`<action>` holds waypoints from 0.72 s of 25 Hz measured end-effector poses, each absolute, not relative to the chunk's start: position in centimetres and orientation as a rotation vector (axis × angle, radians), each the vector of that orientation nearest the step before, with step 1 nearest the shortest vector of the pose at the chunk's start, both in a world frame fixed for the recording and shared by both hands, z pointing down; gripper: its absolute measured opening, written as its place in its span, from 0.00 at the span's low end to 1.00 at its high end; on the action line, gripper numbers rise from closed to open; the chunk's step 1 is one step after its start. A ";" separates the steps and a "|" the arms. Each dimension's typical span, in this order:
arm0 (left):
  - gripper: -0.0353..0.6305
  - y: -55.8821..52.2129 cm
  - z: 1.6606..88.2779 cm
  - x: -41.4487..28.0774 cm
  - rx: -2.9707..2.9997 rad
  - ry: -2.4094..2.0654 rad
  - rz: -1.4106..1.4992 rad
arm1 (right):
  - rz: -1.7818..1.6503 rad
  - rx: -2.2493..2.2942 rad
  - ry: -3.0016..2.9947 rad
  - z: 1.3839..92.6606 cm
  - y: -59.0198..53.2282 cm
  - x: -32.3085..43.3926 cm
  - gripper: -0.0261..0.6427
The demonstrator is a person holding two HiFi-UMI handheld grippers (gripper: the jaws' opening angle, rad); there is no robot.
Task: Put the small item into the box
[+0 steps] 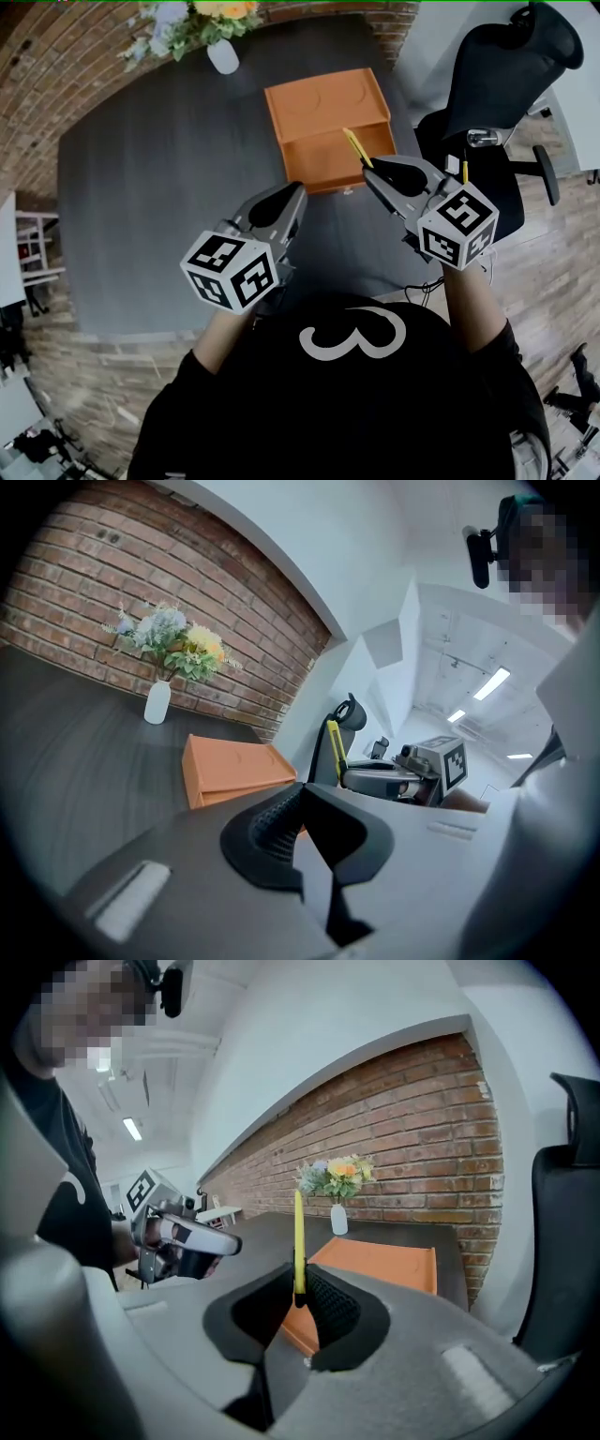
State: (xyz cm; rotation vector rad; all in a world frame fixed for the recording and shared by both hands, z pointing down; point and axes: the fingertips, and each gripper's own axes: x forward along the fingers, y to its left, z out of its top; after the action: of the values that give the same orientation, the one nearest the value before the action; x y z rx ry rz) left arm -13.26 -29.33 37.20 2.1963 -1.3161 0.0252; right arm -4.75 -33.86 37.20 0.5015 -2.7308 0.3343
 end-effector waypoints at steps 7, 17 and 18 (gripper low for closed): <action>0.07 -31.0 39.2 -15.1 2.138 -1.342 0.024 | 0.153 0.416 -2.598 40.6 -36.2 -6.2 0.11; 0.07 -32.1 41.4 -16.5 2.082 -1.346 0.022 | -0.073 0.266 -2.330 47.7 -38.3 -7.5 0.11; 0.07 -32.2 41.6 -16.6 2.077 -1.346 0.023 | -0.089 0.249 -2.300 48.4 -38.3 -7.6 0.11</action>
State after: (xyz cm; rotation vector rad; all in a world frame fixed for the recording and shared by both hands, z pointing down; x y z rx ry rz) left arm -16.57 -32.18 41.60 2.0775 -1.3456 0.0232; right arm -7.60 -38.33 48.44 0.2489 -2.2997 -0.0888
